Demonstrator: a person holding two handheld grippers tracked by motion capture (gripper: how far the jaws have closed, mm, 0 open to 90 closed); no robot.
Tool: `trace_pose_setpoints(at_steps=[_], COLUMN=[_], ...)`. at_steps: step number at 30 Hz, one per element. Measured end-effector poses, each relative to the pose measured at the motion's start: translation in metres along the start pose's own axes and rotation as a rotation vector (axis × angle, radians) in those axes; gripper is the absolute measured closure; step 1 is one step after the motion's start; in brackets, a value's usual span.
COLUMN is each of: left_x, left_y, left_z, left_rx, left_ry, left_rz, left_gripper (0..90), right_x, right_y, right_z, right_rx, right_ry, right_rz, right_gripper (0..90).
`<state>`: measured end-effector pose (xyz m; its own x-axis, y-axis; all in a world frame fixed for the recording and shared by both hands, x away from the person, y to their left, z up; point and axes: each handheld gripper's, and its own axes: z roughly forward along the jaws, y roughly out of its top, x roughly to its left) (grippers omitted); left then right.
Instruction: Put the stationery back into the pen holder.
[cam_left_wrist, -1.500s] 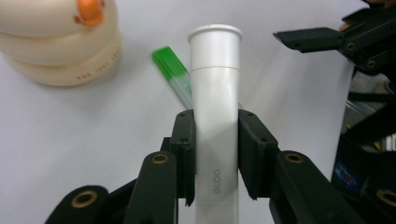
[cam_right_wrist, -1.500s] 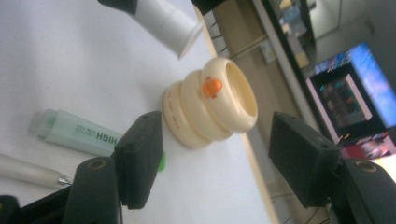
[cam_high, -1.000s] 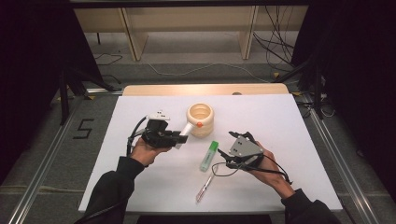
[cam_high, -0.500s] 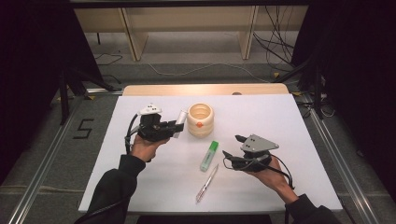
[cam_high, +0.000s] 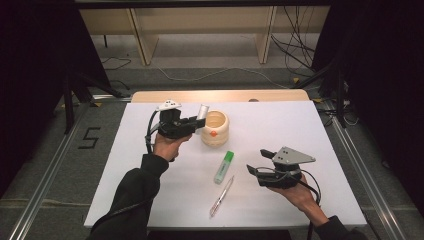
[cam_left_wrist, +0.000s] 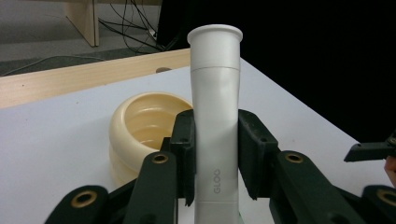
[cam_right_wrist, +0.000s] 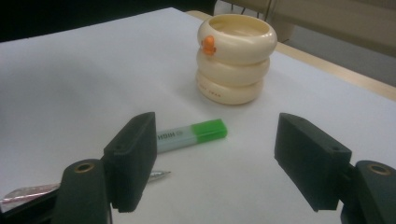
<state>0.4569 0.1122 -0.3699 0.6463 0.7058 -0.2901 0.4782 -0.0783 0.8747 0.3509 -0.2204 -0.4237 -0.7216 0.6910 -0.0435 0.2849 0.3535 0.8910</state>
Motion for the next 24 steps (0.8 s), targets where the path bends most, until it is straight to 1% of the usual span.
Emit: trace_pose_setpoints(at_steps=[3, 5, 7, 8, 9, 10, 12, 13, 16, 18, 20, 24], left_x=[0.000, 0.001, 0.002, 0.003, 0.003, 0.003, 0.005, 0.006, 0.008, 0.009, 0.008, 0.010], left_y=[0.004, 0.006, 0.008, 0.009, 0.009, 0.009, 0.010, 0.010, 0.010, 0.011, 0.012, 0.012], left_z=[0.006, 0.010, 0.013, 0.015, 0.016, 0.018, 0.021, 0.022, 0.026, 0.029, 0.033, 0.040], left_rx=[-0.005, -0.015, -0.009, -0.005, -0.014, -0.020, -0.021, -0.022, -0.029, -0.022, -0.030, -0.032], left_ry=[-0.003, 0.001, 0.006, 0.010, 0.012, 0.017, 0.024, 0.032, 0.040, 0.042, 0.039, 0.047], left_rz=[0.001, -0.002, -0.002, 0.007, -0.001, 0.000, -0.004, 0.001, -0.012, -0.003, 0.010, 0.012], left_gripper=[70.0, 70.0, 69.9, 70.0, 70.0, 70.0, 70.0, 70.0, 69.9, 69.9, 70.0, 69.9], right_x=[-0.002, -0.003, -0.004, -0.004, -0.005, -0.006, -0.007, -0.007, -0.009, -0.010, -0.010, -0.009], right_y=[-0.003, -0.005, -0.006, -0.007, -0.007, -0.008, -0.009, -0.010, -0.011, -0.011, -0.011, -0.011], right_z=[-0.003, -0.005, -0.007, -0.008, -0.009, -0.010, -0.010, -0.010, -0.010, -0.011, -0.011, -0.010], right_rx=[-0.002, -0.001, 0.000, -0.007, -0.007, -0.012, -0.013, -0.008, -0.004, -0.006, -0.005, -0.007], right_ry=[0.013, 0.015, 0.014, 0.017, 0.021, 0.028, 0.034, 0.033, 0.040, 0.044, 0.042, 0.044], right_rz=[0.031, 0.042, 0.054, 0.061, 0.071, 0.083, 0.098, 0.107, 0.122, 0.126, 0.125, 0.121], right_gripper=[30.4, 30.4, 30.4, 30.4, 30.4, 30.4, 30.4, 30.3, 29.9, 29.9, 29.9, 29.9])
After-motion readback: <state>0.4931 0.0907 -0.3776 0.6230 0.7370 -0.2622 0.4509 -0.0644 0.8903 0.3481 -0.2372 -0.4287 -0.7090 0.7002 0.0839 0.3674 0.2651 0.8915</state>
